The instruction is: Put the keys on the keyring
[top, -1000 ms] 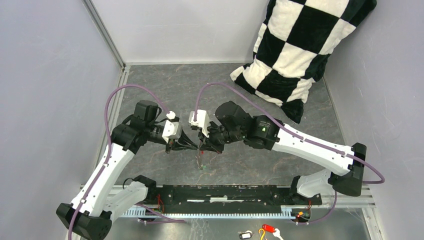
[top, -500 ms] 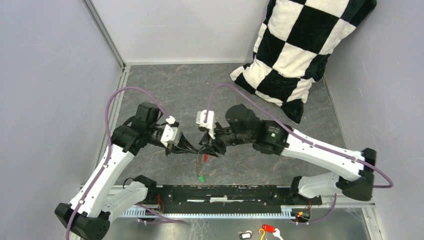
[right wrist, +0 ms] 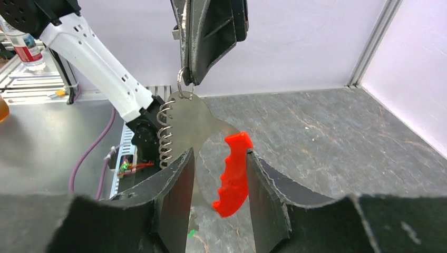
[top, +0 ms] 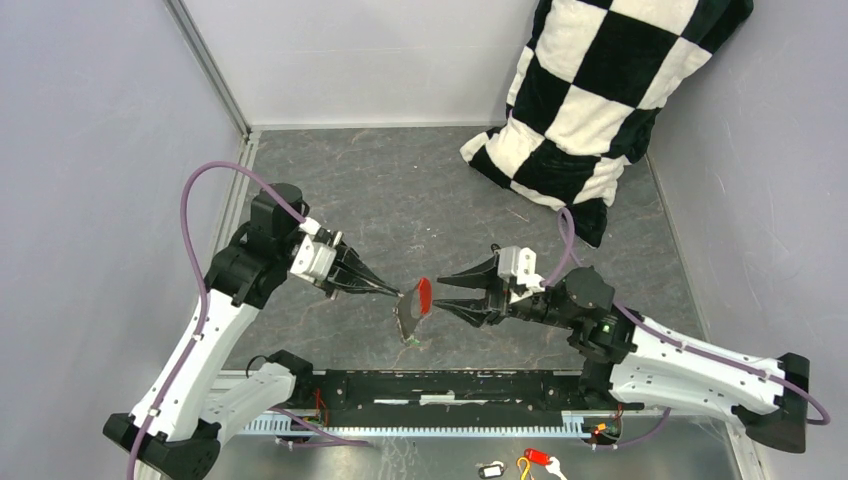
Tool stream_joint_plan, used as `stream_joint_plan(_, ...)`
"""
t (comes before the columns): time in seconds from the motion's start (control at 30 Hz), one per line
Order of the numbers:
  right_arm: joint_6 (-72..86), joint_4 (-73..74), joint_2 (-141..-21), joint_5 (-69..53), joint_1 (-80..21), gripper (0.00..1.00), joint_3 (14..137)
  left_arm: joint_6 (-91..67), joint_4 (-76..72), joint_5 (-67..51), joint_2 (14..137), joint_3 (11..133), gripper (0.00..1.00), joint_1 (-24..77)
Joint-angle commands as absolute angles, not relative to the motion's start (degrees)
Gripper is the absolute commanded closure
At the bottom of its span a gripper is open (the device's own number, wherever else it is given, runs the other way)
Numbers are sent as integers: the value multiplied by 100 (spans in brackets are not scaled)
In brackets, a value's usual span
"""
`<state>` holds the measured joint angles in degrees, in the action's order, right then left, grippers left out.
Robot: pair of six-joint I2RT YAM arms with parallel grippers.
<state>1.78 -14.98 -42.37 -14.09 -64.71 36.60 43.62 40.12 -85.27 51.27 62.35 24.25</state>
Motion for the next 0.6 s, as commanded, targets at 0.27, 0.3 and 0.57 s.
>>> stream_joint_plan(0.27, 1010, -4560, -4993, -2004, -6467, 56, 3379, 4171, 3764, -8949, 5318, 6664, 98, 2443)
stream_joint_plan(0.3, 1057, -4610, -5063, -2049, -6467, 57, 3404, 4162, 3762, -8917, 5341, 6689, 98, 2444)
stream_joint_plan(0.57, 1181, -4636, -5337, -2045, -6556, 62, 3483, 4086, 3762, -8700, 5379, 6794, 98, 2448)
